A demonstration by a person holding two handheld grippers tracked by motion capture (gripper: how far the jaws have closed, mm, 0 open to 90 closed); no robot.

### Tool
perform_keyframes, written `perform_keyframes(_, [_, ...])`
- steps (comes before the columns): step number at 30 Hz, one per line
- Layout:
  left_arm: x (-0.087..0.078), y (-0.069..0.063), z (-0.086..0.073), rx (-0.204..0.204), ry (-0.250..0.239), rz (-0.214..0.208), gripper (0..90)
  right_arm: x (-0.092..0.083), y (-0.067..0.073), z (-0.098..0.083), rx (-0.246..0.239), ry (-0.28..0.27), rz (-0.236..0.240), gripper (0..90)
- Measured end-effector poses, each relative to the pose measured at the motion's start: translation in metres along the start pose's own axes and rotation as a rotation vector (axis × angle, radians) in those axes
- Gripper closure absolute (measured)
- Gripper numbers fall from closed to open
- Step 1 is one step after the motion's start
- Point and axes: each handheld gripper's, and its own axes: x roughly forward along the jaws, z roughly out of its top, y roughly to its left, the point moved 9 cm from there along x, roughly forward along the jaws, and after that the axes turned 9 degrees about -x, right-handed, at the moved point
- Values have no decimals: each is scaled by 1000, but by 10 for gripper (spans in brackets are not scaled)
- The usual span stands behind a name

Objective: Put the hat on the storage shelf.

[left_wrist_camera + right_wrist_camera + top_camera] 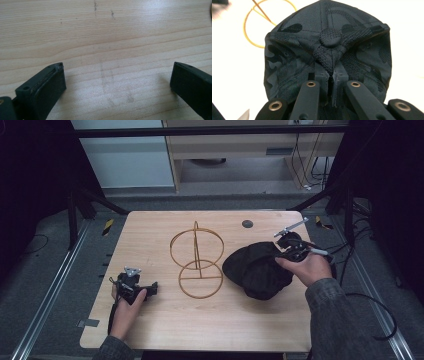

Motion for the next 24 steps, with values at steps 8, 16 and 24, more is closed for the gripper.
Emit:
perform_keyframes(8, [0,0,0,-3,-3,-1,0,-41,-10,11,46,-101,-31,855])
perform_keyframes(16, [0,0,0,-3,-3,0,0,-79,-15,30,68,-213,-75,856])
perform_keyframes(24, [0,0,0,-3,-3,0,0,-100,-10,54,65,-275,-92,855])
